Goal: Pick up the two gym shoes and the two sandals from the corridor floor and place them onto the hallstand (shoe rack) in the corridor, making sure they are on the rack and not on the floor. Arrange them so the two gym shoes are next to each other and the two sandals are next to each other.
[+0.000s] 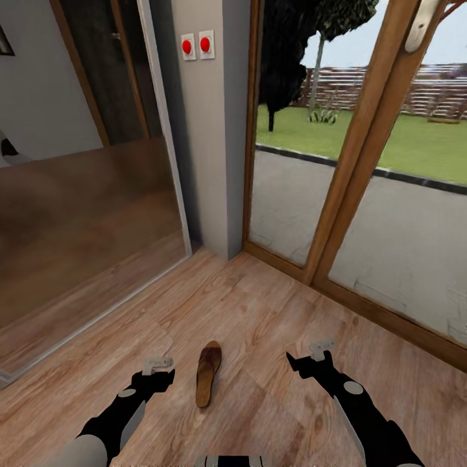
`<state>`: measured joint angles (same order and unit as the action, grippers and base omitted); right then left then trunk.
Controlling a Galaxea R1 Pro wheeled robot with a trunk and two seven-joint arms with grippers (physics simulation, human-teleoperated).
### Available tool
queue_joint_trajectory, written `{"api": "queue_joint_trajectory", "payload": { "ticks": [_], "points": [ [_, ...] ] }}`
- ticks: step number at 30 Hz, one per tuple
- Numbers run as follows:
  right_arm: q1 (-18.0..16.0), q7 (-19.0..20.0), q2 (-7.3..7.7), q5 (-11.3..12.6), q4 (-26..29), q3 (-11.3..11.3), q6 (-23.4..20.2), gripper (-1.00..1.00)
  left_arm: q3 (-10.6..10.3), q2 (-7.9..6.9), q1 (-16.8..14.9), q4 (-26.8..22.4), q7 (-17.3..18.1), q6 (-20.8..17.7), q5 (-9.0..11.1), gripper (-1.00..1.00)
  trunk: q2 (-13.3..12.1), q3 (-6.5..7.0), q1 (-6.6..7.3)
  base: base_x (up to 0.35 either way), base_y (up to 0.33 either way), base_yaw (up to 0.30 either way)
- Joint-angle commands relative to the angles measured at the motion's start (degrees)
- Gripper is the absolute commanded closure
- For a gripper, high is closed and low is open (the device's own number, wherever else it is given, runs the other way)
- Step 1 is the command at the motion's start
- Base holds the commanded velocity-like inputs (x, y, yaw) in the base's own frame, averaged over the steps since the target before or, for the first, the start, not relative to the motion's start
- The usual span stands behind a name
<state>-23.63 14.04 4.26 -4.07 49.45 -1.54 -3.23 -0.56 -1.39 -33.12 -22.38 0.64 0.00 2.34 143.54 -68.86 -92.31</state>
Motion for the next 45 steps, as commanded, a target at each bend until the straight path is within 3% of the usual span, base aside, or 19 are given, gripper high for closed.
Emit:
{"api": "queue_joint_trajectory", "payload": {
  "ticks": [1,18,45],
  "points": [
    [0.0,0.1,0.07,-0.4,0.1,0.0,-0.3,-1.00,-0.1,-0.02,0.0,0.0,0.1,0.0,0.2,-1.00,0.0,-0.36,-0.01,0.000,0.000,0.000],
    [0.0,0.1,0.22,-0.3,0.1,0.0,-0.4,-1.00,-0.1,-0.09,0.0,0.0,0.1,0.1,0.4,-1.00,0.3,-5.66,-0.45,0.000,0.000,-0.017],
    [0.0,0.0,0.15,-0.3,0.2,0.0,-0.5,-1.00,-0.1,0.00,0.0,0.0,0.1,0.1,0.1,-1.00,0.6,-13.84,-1.14,0.000,0.000,-0.165]
  ]
}}
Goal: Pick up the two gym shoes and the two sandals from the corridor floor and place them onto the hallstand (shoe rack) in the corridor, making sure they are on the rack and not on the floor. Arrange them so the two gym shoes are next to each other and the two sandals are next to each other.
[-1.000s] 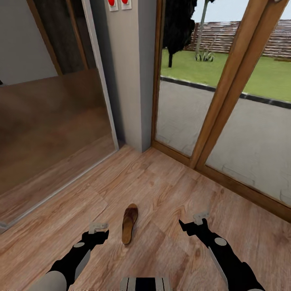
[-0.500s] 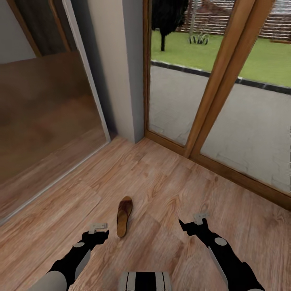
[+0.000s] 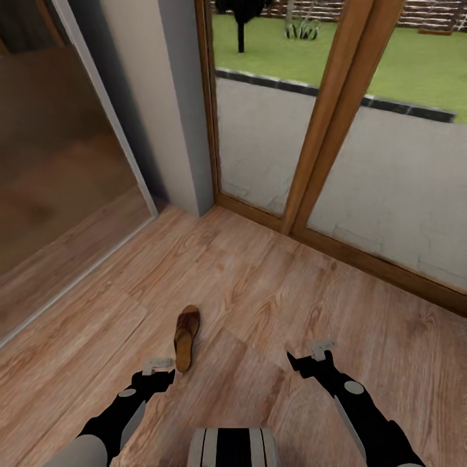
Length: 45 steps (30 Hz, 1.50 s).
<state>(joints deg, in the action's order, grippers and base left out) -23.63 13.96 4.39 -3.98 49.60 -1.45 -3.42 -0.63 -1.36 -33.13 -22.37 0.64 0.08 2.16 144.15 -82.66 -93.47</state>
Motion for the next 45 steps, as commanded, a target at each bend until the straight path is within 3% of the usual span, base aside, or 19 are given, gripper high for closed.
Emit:
{"api": "queue_joint_trajectory", "payload": {
  "ticks": [1,5,16,23,35,45],
  "points": [
    [0.0,0.1,0.02,-0.4,0.1,-0.1,-0.3,-1.00,-0.1,-0.03,0.0,0.0,0.1,0.0,0.2,-1.00,0.0,-0.34,-0.01,0.000,0.000,-0.184],
    [0.0,0.1,0.01,-0.4,0.2,-0.1,-0.3,-1.00,-0.1,-0.04,0.0,0.0,0.1,0.0,0.2,-1.00,0.1,-1.51,-0.11,0.000,0.000,-0.201],
    [-0.1,0.1,0.37,-0.5,3.0,-0.2,-0.2,-1.00,0.3,0.01,-0.3,-0.3,-0.3,1.5,0.5,-1.00,0.1,-1.76,-0.11,0.000,0.000,-0.106],
    [-0.4,0.1,-0.14,-0.6,3.9,-0.2,-0.2,-1.00,0.2,-0.04,-0.4,-0.7,-0.4,3.1,0.6,-1.00,0.1,-1.76,-0.11,0.000,0.000,0.000],
    [-0.5,0.4,3.71,-0.3,7.2,-0.1,-0.6,-1.00,0.1,0.24,-0.6,-0.6,-0.5,5.3,0.3,-1.00,0.1,-1.76,-0.11,0.000,0.000,0.000],
    [-0.5,0.4,3.46,-0.2,10.4,-0.6,-3.1,-1.00,0.1,0.28,-1.1,-0.6,-0.5,5.4,0.4,-1.00,0.1,-1.76,-0.11,0.000,0.000,0.000]
  ]
}}
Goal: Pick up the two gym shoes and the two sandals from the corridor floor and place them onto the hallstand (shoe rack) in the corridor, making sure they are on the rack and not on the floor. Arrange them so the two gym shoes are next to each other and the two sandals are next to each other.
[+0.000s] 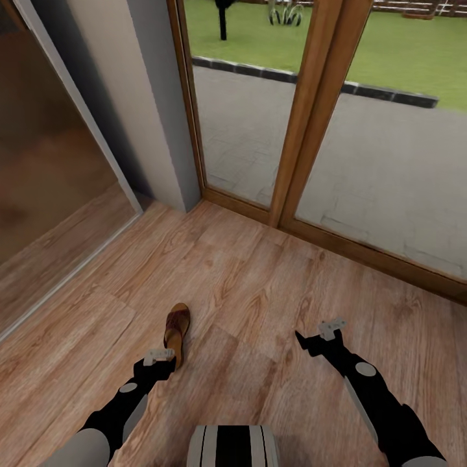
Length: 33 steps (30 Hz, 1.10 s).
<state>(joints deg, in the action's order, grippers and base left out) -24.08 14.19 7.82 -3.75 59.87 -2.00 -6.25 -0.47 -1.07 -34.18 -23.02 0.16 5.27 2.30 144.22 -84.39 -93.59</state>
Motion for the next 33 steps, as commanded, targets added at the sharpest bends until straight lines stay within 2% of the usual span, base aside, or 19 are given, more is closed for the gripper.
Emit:
{"api": "queue_joint_trajectory", "payload": {
  "ticks": [1,5,14,15,24,33],
  "points": [
    [0.0,0.1,0.00,-0.4,0.4,0.0,-0.6,-1.00,-0.1,-0.02,0.0,0.0,0.0,0.2,0.2,-1.00,0.0,-0.03,0.01,0.000,0.000,0.000],
    [0.0,0.1,-0.01,-0.3,1.7,0.1,-1.9,-1.00,-0.1,-0.05,-0.1,0.0,0.0,0.2,0.2,-1.00,0.1,-0.70,-0.07,0.000,0.000,0.000],
    [0.0,0.1,-0.06,-0.3,4.6,0.2,-4.8,-1.00,0.0,0.05,0.0,0.0,-0.1,0.3,0.3,-1.00,0.1,-0.70,-0.07,0.000,0.000,0.000],
    [0.0,0.1,-0.07,-0.4,20.4,0.2,-5.7,-1.00,0.0,0.06,0.0,0.0,-0.1,0.3,0.3,-1.00,0.1,-0.70,-0.07,0.000,0.000,0.000],
    [0.2,0.1,-0.09,-0.4,20.3,0.1,-5.7,-1.00,0.0,0.10,0.2,0.0,-0.1,0.4,0.3,-1.00,0.1,-0.70,-0.07,0.000,0.000,-0.031],
    [0.2,0.1,-0.16,-0.3,20.3,0.0,-5.7,-1.00,0.0,0.03,0.2,0.0,-0.1,0.4,0.3,-1.00,0.1,-0.70,-0.07,0.000,0.000,-0.242]
  ]
}}
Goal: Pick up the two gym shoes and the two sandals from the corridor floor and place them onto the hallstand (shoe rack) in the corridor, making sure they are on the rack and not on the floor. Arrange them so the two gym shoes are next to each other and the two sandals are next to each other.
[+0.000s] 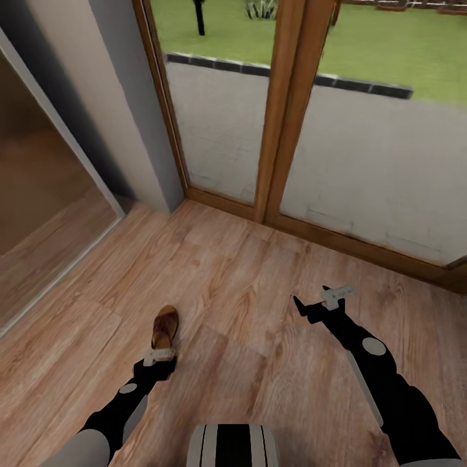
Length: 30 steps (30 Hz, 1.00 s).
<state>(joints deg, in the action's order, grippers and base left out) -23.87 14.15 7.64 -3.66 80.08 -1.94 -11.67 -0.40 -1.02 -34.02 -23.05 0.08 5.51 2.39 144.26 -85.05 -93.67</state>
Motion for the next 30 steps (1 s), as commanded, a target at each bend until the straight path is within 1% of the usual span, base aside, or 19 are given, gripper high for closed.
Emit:
{"api": "queue_joint_trajectory", "payload": {
  "ticks": [1,6,10,15,21,30],
  "points": [
    [0.0,0.2,0.01,-0.4,0.1,0.0,-0.3,-1.00,0.0,-0.02,0.0,0.0,0.0,0.2,0.2,-1.00,0.0,-0.03,0.01,0.000,0.000,-0.287],
    [0.0,0.2,0.01,-0.4,0.1,-0.1,-0.3,-1.00,0.0,-0.03,0.0,0.0,0.0,0.2,0.3,-1.00,0.0,-0.03,0.01,0.000,0.000,-0.252],
    [0.0,0.2,0.00,-0.4,0.1,-0.1,-0.3,-1.00,0.0,-0.03,0.0,0.0,0.0,0.2,0.3,-1.00,0.0,-0.03,0.01,0.000,0.000,-0.112],
    [0.0,0.2,0.00,-0.4,0.1,-0.2,-0.3,-1.00,0.0,-0.08,-0.1,0.0,0.0,0.2,0.3,-1.00,0.0,-0.03,0.01,0.000,0.000,-0.041],
    [0.0,0.2,0.00,-0.4,0.1,-0.2,-0.3,-1.00,0.0,-0.27,-0.1,0.0,0.0,0.2,0.3,-1.00,0.1,-1.36,-0.15,0.000,0.000,-0.004],
    [0.0,0.2,0.00,-0.4,0.1,-0.2,-0.3,-1.00,0.0,-0.29,0.0,-0.1,0.0,0.3,0.3,-1.00,0.1,-1.36,-0.15,0.000,0.000,0.000]
  ]
}}
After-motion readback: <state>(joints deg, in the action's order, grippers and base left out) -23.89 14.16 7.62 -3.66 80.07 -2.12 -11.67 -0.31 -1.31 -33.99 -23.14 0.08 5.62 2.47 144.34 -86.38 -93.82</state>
